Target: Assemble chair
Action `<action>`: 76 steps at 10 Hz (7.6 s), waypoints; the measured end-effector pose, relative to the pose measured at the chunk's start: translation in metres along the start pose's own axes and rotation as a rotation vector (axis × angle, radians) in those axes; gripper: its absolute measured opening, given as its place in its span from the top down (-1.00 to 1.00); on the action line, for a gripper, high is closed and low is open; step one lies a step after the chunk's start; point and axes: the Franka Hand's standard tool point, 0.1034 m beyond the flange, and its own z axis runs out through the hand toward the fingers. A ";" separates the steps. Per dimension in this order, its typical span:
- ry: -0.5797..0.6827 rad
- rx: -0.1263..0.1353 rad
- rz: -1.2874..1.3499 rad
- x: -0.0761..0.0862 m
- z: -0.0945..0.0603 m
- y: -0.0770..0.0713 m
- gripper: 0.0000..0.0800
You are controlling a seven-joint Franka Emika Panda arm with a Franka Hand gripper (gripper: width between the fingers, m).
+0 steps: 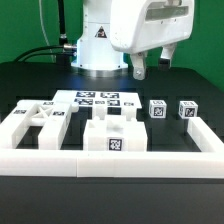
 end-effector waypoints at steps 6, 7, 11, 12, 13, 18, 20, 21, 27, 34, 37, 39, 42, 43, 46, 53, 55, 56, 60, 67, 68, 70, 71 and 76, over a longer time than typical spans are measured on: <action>-0.003 0.004 -0.033 -0.018 0.023 0.016 -0.62; 0.003 -0.001 -0.045 -0.023 0.031 0.024 -0.62; 0.013 -0.007 -0.030 -0.027 0.047 0.032 -0.62; 0.015 -0.004 0.018 -0.027 0.047 0.032 -0.62; 0.016 -0.003 0.083 -0.027 0.048 0.031 -0.62; 0.017 0.020 0.449 -0.017 0.054 0.031 -0.62; 0.030 0.019 0.552 -0.010 0.061 0.036 -0.62; 0.048 0.013 0.586 -0.011 0.064 0.042 -0.62; 0.066 0.045 0.821 -0.008 0.087 0.032 -0.62; 0.055 0.052 0.812 -0.007 0.112 0.021 -0.56; 0.055 0.053 0.811 -0.007 0.112 0.021 0.70; 0.055 0.052 0.811 -0.007 0.112 0.021 0.92; 0.055 0.052 0.811 -0.007 0.112 0.021 0.92; 0.055 0.052 0.811 -0.007 0.112 0.021 0.92; 0.064 0.055 0.837 0.010 0.109 0.019 0.92; 0.085 0.063 0.864 0.073 0.109 0.017 0.92; 0.076 0.069 0.874 0.078 0.109 0.016 0.92; 0.070 0.072 0.884 0.080 0.109 0.015 0.92; 0.008 0.099 0.895 0.085 0.109 0.011 0.92; -0.026 0.110 0.908 0.089 0.105 0.008 0.92; -0.033 0.106 0.911 0.086 0.095 0.013 0.84; -0.007 0.099 0.911 0.087 0.070 0.018 0.32; 0.013 0.096 0.910 0.088 0.055 0.021 -0.02; 0.058 0.083 0.826 0.042 0.019 0.012 -0.62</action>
Offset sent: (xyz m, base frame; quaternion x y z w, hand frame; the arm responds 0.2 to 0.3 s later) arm 0.0000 0.0000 0.0000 0.0000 0.0000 0.0000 1.0000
